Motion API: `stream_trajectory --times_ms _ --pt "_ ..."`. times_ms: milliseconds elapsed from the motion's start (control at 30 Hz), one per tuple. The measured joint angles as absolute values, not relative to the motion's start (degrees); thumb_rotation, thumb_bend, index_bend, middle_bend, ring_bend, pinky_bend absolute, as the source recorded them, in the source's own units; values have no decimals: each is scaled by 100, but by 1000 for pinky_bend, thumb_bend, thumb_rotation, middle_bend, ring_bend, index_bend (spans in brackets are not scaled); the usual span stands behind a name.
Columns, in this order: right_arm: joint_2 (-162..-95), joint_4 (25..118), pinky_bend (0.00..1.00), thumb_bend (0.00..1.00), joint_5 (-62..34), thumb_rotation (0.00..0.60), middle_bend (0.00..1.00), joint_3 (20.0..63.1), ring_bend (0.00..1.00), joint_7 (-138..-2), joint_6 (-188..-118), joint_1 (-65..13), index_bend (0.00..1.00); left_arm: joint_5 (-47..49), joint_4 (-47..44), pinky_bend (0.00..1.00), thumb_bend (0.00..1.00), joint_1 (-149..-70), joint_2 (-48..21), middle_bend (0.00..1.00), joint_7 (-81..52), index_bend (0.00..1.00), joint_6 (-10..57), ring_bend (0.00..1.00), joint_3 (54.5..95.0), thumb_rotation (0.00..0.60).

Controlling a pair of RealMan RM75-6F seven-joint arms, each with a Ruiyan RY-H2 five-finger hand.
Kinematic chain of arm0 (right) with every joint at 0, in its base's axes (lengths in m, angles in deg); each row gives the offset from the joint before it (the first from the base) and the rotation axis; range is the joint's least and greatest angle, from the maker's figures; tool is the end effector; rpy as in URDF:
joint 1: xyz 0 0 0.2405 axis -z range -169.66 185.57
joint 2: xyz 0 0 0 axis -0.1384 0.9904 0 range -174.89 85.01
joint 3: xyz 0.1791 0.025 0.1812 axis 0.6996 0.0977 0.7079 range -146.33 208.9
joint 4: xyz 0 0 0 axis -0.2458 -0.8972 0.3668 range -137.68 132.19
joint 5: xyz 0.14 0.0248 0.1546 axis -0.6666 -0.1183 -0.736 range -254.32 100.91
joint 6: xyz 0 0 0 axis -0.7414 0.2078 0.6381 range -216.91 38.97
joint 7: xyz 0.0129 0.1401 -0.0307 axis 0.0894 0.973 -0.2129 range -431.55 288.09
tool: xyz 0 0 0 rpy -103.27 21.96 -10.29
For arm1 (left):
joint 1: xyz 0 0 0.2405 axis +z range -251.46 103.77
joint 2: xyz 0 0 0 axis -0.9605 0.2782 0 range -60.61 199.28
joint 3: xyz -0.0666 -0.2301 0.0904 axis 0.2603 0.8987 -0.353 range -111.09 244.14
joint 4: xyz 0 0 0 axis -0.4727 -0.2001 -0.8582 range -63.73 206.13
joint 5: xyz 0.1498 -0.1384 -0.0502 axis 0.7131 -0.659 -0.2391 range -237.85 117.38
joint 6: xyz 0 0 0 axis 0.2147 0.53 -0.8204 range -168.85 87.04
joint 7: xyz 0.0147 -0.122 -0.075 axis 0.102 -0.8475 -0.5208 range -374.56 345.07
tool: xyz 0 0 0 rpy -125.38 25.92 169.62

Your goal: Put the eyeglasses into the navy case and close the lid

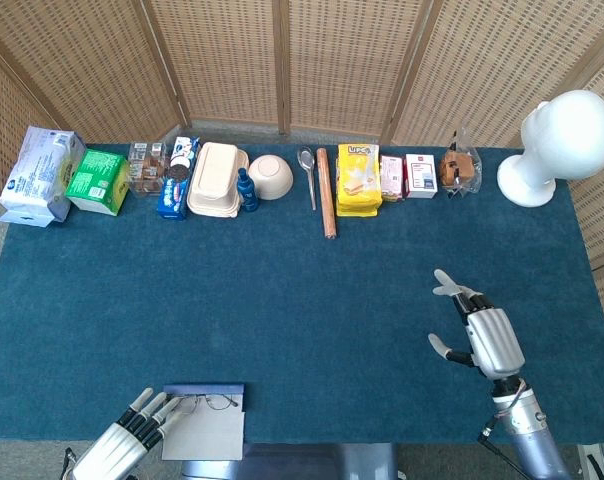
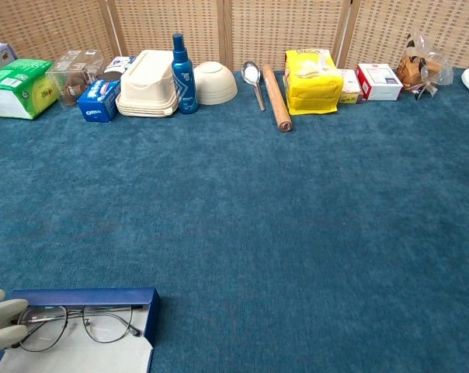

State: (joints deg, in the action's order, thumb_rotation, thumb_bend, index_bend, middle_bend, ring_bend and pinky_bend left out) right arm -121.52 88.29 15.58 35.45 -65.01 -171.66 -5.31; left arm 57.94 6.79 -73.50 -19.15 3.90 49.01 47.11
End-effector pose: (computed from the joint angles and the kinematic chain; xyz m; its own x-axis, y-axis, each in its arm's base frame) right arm -0.2457 -0.2213 0.0863 0.1144 -0.0339 0.9929 -0.9598 -0.2618 0.1016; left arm -0.2923 0.0450 -0.0005 0.6829 0.1065 0.7228 0.6064 -0.6343 -0.4795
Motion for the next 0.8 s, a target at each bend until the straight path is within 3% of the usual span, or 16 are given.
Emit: stream_trajectory --times_ms 800 --pt "-11944 9084 323 266 1701 600 292 3532 246 -6163 -17520 -406 40 6096 937 0 232 -7494 -2009 0 1052 3 4824 0 4746 405"
